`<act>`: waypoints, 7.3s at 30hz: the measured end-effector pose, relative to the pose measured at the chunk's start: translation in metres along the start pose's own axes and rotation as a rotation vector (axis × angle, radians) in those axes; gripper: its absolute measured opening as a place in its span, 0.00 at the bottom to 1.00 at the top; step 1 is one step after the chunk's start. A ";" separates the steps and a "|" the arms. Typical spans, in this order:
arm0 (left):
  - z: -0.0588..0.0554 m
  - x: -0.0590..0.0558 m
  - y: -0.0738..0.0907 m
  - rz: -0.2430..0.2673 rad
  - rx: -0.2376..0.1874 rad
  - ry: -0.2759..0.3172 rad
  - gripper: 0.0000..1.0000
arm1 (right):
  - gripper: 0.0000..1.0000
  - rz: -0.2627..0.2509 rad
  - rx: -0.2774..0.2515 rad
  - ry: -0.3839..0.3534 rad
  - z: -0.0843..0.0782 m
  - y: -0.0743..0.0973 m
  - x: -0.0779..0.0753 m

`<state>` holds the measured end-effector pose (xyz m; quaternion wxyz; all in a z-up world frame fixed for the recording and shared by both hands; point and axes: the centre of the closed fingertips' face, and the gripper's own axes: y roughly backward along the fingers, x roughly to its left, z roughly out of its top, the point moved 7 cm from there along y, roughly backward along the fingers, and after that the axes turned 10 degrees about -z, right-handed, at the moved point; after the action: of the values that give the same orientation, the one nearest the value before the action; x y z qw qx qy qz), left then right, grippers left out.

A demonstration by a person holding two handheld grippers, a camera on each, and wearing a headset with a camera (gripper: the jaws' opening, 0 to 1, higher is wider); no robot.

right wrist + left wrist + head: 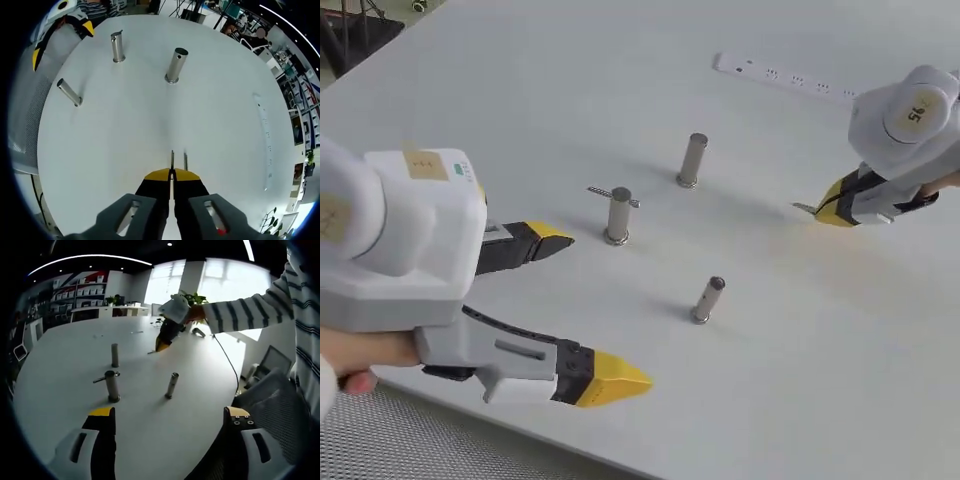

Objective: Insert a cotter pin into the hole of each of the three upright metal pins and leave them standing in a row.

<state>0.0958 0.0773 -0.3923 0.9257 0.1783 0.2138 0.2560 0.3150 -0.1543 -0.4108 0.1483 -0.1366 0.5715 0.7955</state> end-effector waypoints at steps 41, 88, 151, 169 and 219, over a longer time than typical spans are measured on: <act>0.078 0.019 -0.045 -0.056 -0.237 0.145 0.35 | 0.00 -0.395 -0.254 0.279 0.066 0.096 0.056; 0.072 0.007 -0.075 -0.123 -0.191 0.193 0.00 | 0.00 -0.306 -0.338 0.267 0.089 0.094 0.114; 0.080 -0.023 -0.030 -0.243 -0.129 -0.136 0.00 | 0.15 0.370 -0.564 -0.409 0.088 0.097 0.115; 0.079 -0.024 -0.031 -0.278 -0.100 -0.204 0.00 | 0.00 0.402 -0.582 -0.376 0.093 0.105 0.118; 0.063 0.000 -0.067 -0.263 0.060 -0.326 0.18 | 0.00 0.153 -0.359 -0.136 0.047 0.085 0.123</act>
<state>0.1529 0.0096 -0.3680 0.9677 0.2155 0.0903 0.0944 0.1668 -0.1253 -0.3697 0.0993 -0.0629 0.4180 0.9008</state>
